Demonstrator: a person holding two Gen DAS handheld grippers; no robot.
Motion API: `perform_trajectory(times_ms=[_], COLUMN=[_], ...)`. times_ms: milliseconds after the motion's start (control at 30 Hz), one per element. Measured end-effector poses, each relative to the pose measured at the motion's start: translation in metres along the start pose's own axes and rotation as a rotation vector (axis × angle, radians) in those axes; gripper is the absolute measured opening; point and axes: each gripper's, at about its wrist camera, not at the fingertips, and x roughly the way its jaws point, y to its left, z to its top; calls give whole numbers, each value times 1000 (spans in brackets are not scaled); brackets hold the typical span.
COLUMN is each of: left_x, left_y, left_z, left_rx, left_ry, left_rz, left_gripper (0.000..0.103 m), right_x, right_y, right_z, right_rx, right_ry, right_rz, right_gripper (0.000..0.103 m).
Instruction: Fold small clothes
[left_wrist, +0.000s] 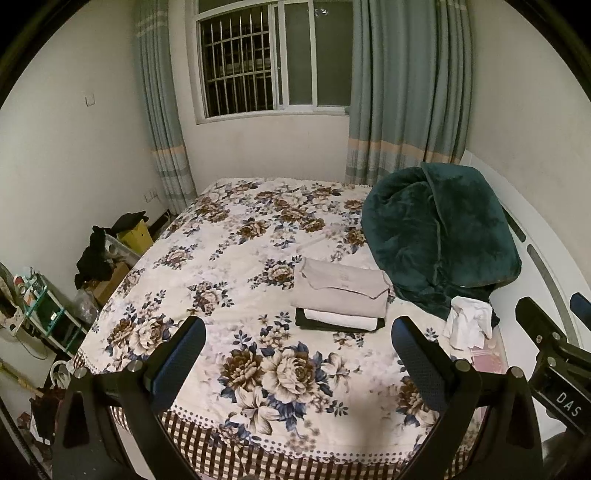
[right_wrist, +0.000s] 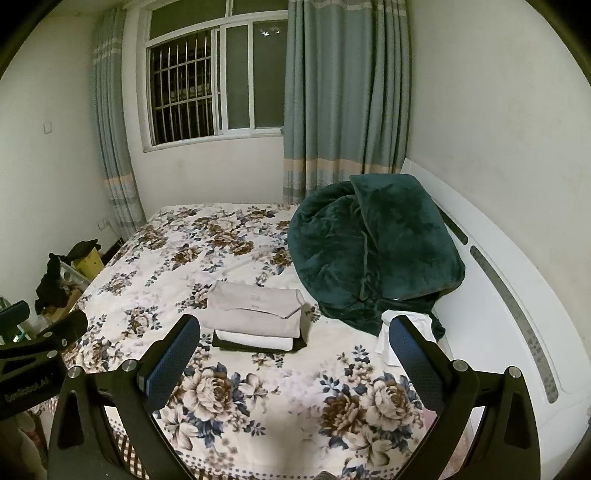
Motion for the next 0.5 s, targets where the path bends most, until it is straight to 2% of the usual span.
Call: perform_trajectory(times_ms=[500], left_x=[-2], left_y=[-5], left_z=[2], left_rx=[3], left_ry=[-9], left_rz=[14], left_gripper=[103], right_x=[1], right_y=[5], right_z=[-1], right_rx=[-2], right_ry=[-2], right_rz=[7], right_gripper=[103])
